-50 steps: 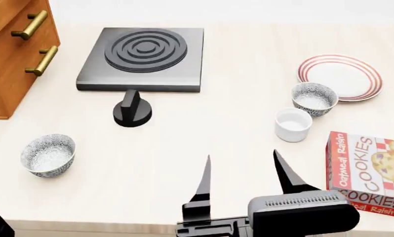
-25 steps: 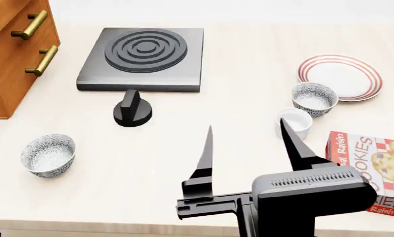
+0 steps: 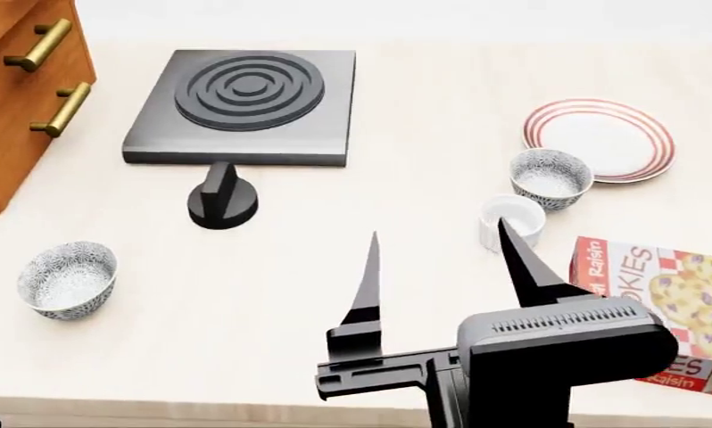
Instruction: Pick the akita bowl between the plate and the ramekin and place it on the plate.
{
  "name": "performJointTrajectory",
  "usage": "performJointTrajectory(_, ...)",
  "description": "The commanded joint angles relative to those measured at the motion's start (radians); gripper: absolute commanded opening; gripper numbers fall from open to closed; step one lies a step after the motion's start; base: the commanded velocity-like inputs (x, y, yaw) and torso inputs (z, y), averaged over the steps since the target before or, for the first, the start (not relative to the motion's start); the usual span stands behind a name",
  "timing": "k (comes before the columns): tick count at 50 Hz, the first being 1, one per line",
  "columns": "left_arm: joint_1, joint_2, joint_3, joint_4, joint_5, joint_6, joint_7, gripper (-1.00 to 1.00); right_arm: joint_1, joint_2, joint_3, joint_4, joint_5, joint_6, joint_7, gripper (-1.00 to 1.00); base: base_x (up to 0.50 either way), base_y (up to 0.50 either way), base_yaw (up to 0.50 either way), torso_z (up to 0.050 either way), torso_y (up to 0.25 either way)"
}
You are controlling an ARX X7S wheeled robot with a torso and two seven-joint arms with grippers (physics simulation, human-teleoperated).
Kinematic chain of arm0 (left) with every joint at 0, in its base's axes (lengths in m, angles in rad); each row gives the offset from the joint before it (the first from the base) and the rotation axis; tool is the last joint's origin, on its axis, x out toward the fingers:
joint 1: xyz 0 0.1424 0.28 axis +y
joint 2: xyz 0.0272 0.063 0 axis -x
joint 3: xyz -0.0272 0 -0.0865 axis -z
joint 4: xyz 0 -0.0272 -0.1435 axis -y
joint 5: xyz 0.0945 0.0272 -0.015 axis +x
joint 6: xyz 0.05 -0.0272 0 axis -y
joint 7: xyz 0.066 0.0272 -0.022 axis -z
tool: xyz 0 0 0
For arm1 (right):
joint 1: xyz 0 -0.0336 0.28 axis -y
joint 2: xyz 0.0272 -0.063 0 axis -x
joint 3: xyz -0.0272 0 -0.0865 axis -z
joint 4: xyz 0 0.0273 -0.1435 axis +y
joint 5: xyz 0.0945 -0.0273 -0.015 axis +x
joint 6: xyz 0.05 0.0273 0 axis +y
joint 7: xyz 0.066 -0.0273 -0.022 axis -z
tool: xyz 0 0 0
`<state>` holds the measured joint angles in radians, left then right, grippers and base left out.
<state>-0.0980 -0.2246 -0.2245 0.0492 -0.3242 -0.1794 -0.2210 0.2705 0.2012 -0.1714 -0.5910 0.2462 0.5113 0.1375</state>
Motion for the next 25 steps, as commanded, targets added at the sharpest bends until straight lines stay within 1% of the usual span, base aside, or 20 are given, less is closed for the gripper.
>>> performJointTrajectory(1,0.001,-0.004,0.005,0.002,-0.002,0.001,-0.005,1.0,0.001,0.004,0.002,0.002,0.015,0.002,0.005,1.0,0.0,-0.18,0.0,0.0,0.0)
performJointTrajectory(25,0.001,-0.009,0.011,-0.004,-0.009,0.005,-0.015,1.0,0.004,0.014,0.0,0.009,0.026,-0.003,0.021,1.0,0.0,-0.17,0.0,0.0,0.0)
